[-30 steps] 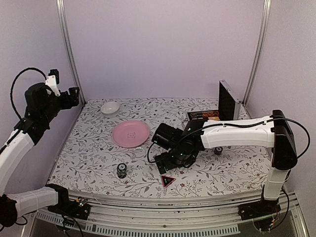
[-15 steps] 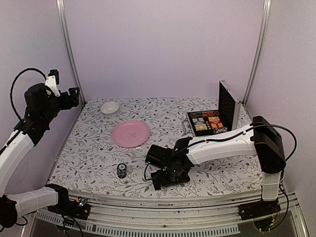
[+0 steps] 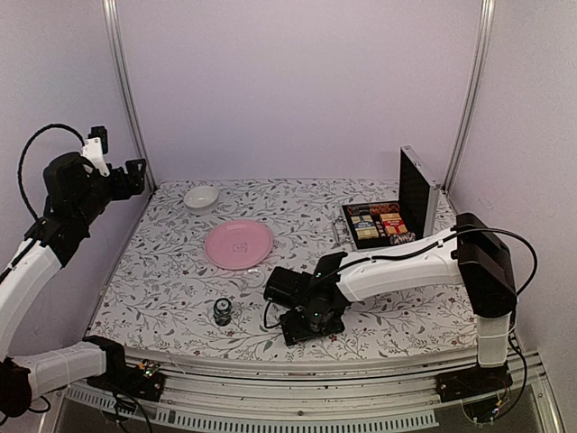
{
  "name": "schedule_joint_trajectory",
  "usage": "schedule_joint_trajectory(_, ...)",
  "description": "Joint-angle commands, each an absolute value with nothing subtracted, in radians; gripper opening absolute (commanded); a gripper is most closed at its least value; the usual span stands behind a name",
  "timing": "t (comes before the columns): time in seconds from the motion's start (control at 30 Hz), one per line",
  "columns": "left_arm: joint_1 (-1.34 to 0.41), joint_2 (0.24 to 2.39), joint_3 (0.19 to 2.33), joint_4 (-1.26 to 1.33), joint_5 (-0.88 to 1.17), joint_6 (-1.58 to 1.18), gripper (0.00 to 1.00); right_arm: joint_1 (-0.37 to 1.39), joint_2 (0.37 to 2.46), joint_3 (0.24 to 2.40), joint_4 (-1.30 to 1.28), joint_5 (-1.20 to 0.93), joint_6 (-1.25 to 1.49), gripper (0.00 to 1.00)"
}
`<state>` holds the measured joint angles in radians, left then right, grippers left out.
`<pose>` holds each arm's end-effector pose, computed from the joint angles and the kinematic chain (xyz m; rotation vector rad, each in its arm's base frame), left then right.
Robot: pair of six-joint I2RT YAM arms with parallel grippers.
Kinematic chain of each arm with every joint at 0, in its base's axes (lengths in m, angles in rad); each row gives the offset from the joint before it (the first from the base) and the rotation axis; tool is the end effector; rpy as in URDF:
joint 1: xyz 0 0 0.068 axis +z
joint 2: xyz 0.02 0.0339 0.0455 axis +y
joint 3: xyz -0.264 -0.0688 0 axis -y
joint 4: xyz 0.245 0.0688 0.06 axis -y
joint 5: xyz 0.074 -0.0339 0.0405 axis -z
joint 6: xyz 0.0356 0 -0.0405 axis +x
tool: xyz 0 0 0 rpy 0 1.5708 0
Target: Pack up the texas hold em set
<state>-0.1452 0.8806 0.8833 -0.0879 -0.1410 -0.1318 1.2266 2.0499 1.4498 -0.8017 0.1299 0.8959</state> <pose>0.2042 -0.0248 0.3684 -0.0961 1.6532 -0.0939 0.1380 0.3714 0.1512 -0.4685 2.9061 0.1243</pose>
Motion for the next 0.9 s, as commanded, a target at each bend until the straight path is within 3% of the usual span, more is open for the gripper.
schedule_joint_trajectory(0.0, -0.156, 0.865, 0.868, -0.057, -0.122, -0.130, 0.97, 1.227, 2.083, 1.475, -0.814, 0.170, 0.895, 0.83)
schedule_joint_trajectory(0.33, -0.155, 0.855, 0.864, -0.051, -0.119, -0.127, 0.97, 1.227, 2.109, 1.500, -0.838, 0.194, 0.868, 0.76)
schedule_joint_trajectory(0.87, -0.157, 0.861, 0.864, -0.049, -0.103, -0.127, 0.97, 1.220, 2.122, 1.502, -0.848, 0.213, 0.848, 0.75)
